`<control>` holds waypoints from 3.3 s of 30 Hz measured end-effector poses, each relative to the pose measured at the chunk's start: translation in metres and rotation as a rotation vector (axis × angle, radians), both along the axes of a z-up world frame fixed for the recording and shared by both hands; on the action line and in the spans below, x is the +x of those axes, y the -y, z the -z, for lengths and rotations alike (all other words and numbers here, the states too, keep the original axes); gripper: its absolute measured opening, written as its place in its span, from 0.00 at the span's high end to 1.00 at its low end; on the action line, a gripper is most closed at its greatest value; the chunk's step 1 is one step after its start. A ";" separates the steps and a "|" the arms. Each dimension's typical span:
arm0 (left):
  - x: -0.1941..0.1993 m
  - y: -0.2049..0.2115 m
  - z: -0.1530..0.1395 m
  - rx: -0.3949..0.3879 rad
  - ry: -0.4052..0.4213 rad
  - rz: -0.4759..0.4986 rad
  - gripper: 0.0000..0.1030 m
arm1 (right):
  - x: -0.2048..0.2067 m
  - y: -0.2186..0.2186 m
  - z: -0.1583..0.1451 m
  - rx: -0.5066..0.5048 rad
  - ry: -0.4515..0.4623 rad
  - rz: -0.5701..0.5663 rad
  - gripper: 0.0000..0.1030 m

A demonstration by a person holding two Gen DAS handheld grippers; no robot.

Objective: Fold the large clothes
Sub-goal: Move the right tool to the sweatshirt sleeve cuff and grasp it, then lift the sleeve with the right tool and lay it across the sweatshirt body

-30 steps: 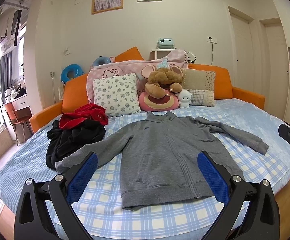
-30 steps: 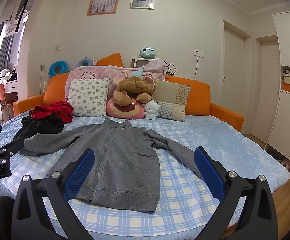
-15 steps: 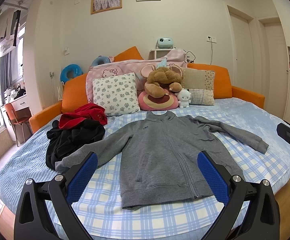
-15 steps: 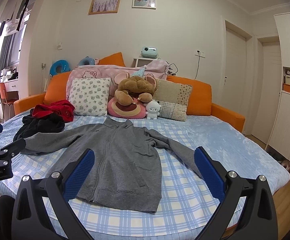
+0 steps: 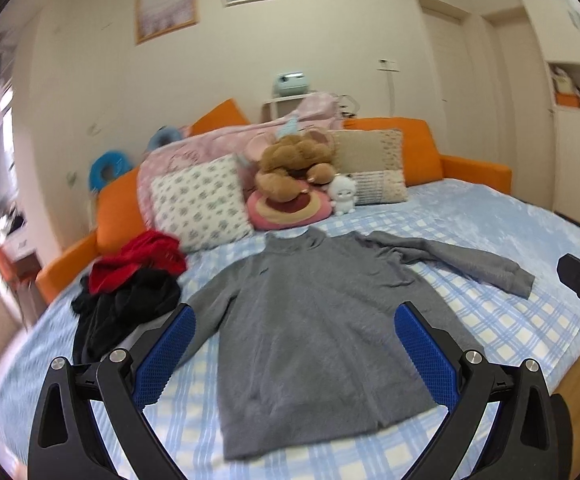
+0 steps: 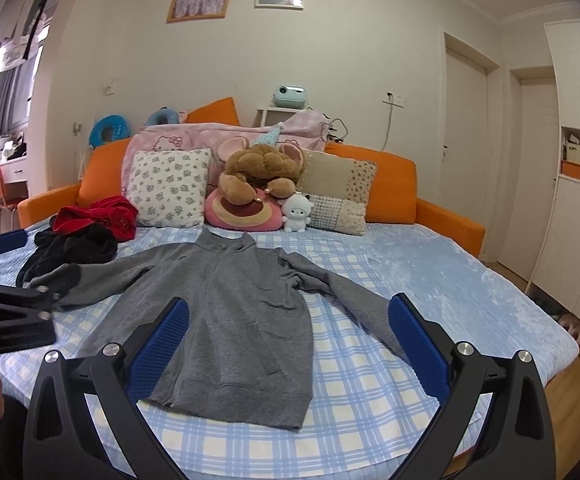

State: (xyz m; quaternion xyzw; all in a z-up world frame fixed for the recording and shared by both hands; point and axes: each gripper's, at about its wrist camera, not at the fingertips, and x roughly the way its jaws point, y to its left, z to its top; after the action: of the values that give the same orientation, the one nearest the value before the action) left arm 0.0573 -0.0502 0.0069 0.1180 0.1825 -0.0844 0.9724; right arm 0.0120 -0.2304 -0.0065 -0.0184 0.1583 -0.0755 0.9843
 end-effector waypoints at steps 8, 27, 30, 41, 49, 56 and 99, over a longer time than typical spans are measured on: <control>0.061 0.075 -0.007 0.038 -0.047 0.158 0.02 | 0.046 0.050 -0.006 0.034 -0.038 0.071 0.04; 0.287 0.212 0.067 0.060 -0.364 0.131 0.02 | 0.194 0.238 0.062 0.171 -0.339 0.049 0.05; 0.317 0.227 0.088 0.075 -0.400 0.113 0.02 | 0.199 0.255 0.086 0.145 -0.414 0.007 0.05; 0.380 0.247 0.144 -0.035 -0.556 0.072 0.02 | 0.204 0.269 0.165 0.058 -0.620 -0.014 0.17; 0.395 0.244 0.152 -0.094 -0.595 0.063 0.02 | 0.213 0.259 0.205 -0.073 -0.690 0.044 0.19; 0.405 0.226 0.154 -0.150 -0.596 0.049 0.02 | 0.225 0.286 0.187 0.054 -0.669 0.068 0.73; 0.358 0.111 0.148 -0.285 -0.496 0.081 0.02 | 0.422 0.186 -0.130 0.295 -0.291 -0.080 0.89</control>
State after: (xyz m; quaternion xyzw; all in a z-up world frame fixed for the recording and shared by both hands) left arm 0.4157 -0.1608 -0.1412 -0.0369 0.3961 -0.1743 0.9008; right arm 0.4341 -0.4164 0.1234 0.1087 0.3074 -0.0088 0.9453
